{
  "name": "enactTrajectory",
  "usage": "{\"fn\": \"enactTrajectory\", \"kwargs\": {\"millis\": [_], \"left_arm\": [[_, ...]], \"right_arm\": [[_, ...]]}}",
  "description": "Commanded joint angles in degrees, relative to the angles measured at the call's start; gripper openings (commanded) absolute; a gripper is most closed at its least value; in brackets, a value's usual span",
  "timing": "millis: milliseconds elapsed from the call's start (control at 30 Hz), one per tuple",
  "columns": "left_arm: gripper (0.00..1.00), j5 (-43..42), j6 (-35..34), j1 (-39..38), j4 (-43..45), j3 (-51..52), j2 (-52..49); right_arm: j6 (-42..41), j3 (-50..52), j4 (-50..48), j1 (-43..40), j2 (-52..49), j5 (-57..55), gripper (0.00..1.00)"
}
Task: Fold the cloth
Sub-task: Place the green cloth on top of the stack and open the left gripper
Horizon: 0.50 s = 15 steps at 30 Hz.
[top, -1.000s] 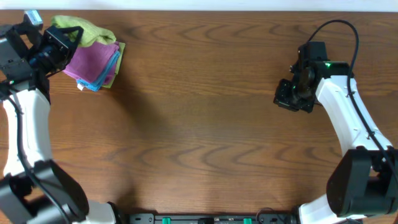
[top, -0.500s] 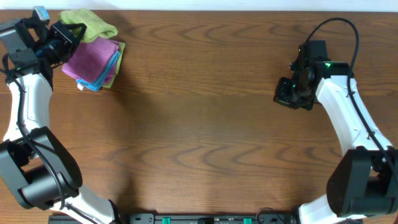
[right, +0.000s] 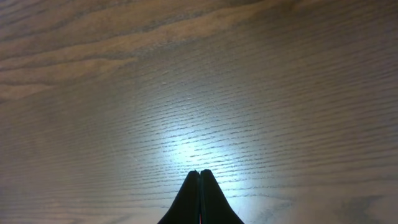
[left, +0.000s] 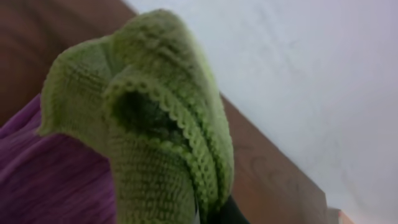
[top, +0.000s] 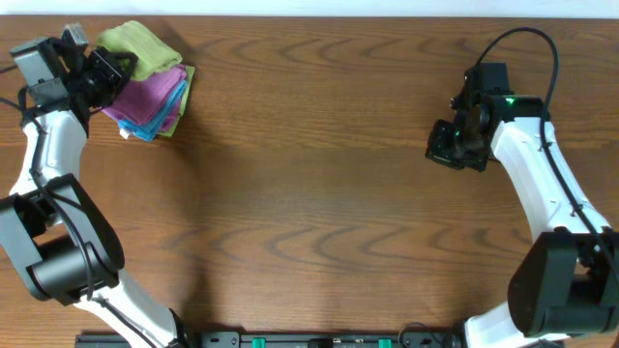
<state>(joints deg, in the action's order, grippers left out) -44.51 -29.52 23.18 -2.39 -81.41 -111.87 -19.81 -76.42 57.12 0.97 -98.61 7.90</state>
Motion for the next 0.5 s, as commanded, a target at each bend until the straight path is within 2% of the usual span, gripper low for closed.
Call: {"fn": "enactTrajectory", "kwargs": {"millis": [0, 267, 300, 367, 433, 467], "left_arm": [[0.06, 1.0, 2.5, 0.7, -0.9, -1.5, -0.5], [0.06, 1.0, 3.1, 3.8, -8.4, -1.5, -0.5], [0.11, 1.0, 3.5, 4.0, -9.3, -1.5, -0.4], [0.36, 1.0, 3.8, 4.5, -10.9, -1.5, -0.5], [0.5, 1.1, 4.1, 4.7, -11.9, -1.5, -0.5], [0.63, 1.1, 4.3, 4.7, -12.1, -1.5, -0.5]], "right_arm": [[1.2, -1.0, -0.1, -0.1, 0.9, -0.4, 0.02], [1.2, -1.0, 0.0, 0.7, 0.9, -0.4, 0.02], [1.2, -1.0, 0.0, 1.0, 0.9, -0.4, 0.02], [0.9, -1.0, -0.2, 1.8, 0.9, -0.4, 0.02], [0.6, -1.0, -0.2, 2.6, 0.9, -0.4, 0.02], [0.6, -1.0, -0.2, 2.9, 0.9, -0.4, 0.01]]}}
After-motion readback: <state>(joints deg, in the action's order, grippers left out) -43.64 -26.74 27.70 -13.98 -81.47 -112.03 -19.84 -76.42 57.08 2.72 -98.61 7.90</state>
